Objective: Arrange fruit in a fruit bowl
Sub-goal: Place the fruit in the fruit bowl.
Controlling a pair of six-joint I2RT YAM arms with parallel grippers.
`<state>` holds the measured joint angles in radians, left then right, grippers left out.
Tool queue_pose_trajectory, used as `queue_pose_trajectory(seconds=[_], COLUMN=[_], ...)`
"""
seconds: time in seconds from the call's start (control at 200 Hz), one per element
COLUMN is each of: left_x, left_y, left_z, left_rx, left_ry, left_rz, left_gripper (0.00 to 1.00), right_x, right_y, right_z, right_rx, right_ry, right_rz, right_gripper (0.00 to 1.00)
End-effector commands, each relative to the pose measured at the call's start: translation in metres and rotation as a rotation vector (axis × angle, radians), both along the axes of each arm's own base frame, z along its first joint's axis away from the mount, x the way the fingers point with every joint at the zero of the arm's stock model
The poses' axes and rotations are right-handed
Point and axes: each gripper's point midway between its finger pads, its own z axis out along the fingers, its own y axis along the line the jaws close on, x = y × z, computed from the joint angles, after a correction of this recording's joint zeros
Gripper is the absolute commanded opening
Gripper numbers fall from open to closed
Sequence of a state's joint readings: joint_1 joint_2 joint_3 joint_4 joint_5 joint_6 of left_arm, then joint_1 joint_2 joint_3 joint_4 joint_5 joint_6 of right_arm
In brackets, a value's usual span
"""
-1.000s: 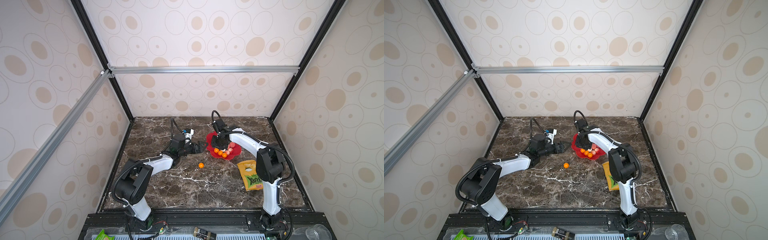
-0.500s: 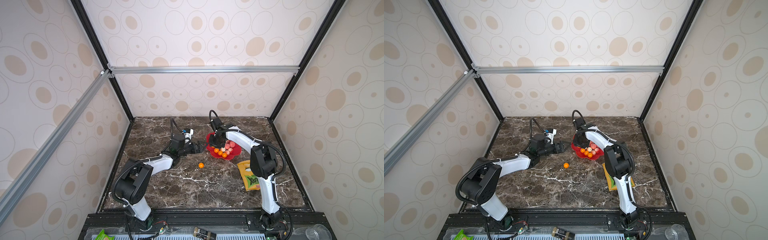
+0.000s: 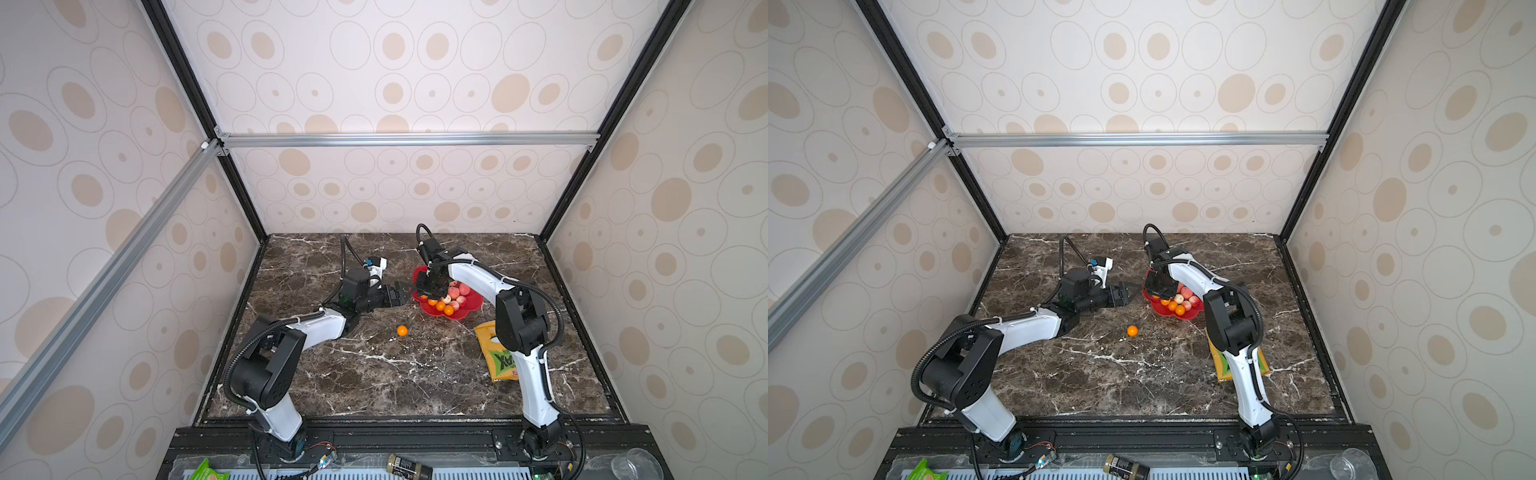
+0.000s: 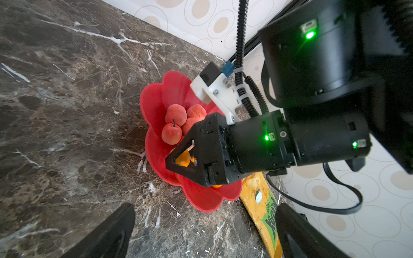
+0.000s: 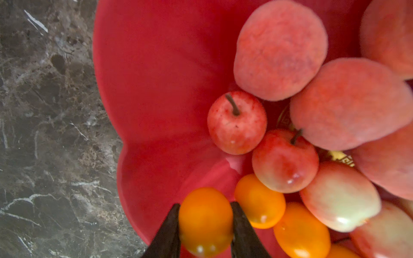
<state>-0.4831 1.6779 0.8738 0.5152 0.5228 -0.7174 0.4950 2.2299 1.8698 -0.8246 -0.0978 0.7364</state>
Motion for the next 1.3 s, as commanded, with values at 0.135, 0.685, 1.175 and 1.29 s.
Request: queue_pose_trajectory(seconds=[0.135,0.685,1.175,1.29], left_x=[0.001,0.000,-0.017,-0.030], left_y=[0.002,0.002,0.017,0.026], left_z=[0.013,0.014,0.034,0.034], left_rx=[-0.016,-0.030,0.003,0.028], left_ry=[-0.046,-0.042,-0.075,-0.072], left_rz=[0.000,0.006,0.026,0.031], left_gripper=[0.99,0.99,0.99,0.99], right_x=[-0.001,-0.002,-0.006,-0.018], right_y=[0.001,0.003,-0.011,-0.014], right_z=[-0.006,-0.003,0.048,0.062], right_rx=[0.009,0.020,0.003,-0.027], right_ry=[0.033,0.030,-0.098,-0.140], right_rz=[-0.013,-0.004,-0.003,0.012], right_gripper=[0.36,0.43,0.45,0.45])
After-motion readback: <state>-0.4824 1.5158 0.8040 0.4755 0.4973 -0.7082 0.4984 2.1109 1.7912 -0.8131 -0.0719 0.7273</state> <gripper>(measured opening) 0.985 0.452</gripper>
